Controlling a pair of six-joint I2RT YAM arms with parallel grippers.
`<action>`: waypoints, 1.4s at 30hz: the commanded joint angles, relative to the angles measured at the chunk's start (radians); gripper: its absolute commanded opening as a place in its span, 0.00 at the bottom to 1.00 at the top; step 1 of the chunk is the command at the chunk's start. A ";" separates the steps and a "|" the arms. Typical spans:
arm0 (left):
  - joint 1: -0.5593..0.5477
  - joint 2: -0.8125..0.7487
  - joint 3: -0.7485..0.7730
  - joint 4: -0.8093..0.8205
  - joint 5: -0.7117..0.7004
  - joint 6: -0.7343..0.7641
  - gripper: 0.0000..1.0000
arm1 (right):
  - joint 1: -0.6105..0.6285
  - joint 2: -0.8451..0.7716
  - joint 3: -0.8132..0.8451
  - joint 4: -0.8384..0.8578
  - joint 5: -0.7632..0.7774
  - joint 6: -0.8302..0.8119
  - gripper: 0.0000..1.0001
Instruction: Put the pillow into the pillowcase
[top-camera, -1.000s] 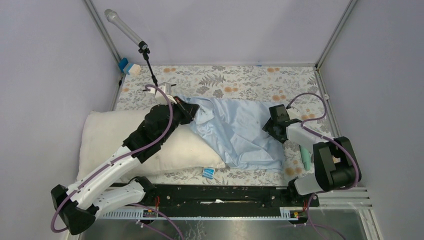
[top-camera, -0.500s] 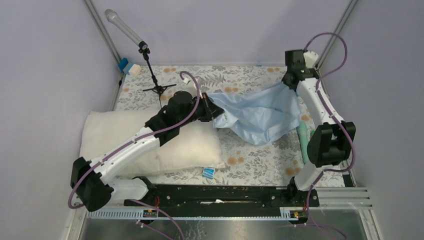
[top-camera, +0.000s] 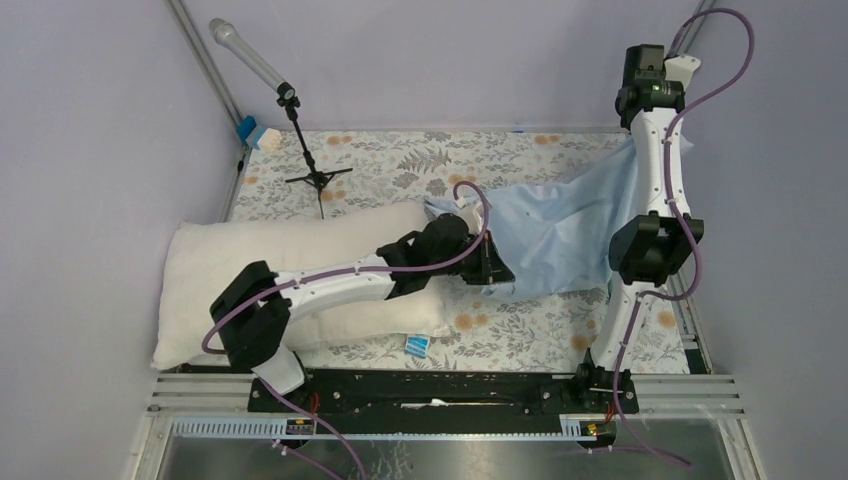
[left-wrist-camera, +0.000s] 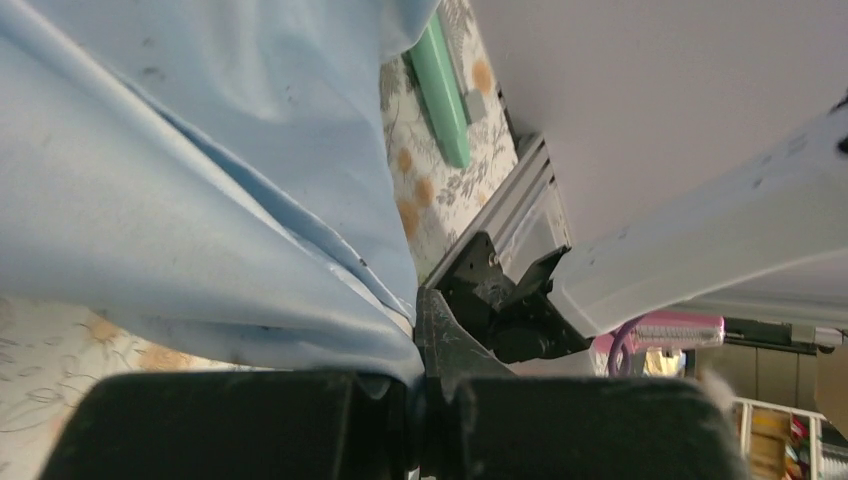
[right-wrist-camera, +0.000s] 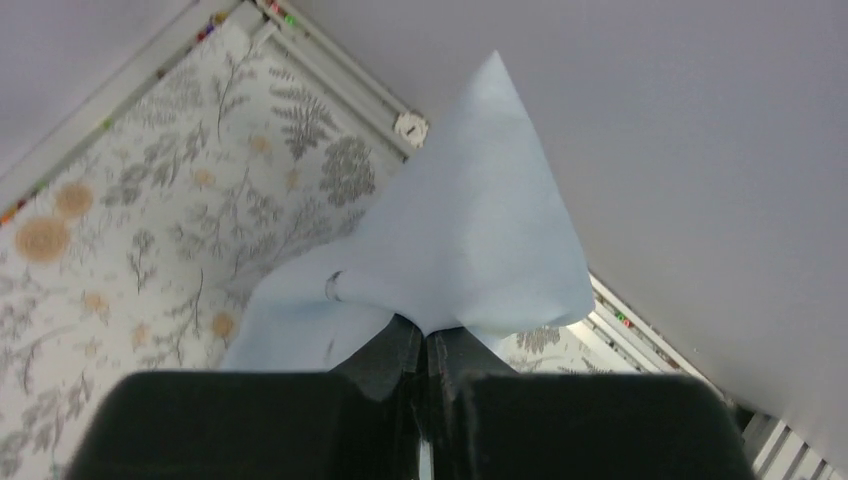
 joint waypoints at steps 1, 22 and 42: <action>-0.033 0.023 0.042 0.104 0.042 -0.055 0.00 | -0.022 0.114 0.254 -0.149 0.042 -0.033 0.05; 0.113 -0.314 0.103 -0.421 -0.325 0.262 0.99 | 0.244 -0.429 -0.532 0.269 -0.524 -0.010 0.93; 0.249 -0.087 0.034 -0.649 -0.661 0.412 0.98 | 0.564 -0.597 -1.225 0.792 -0.727 0.127 0.91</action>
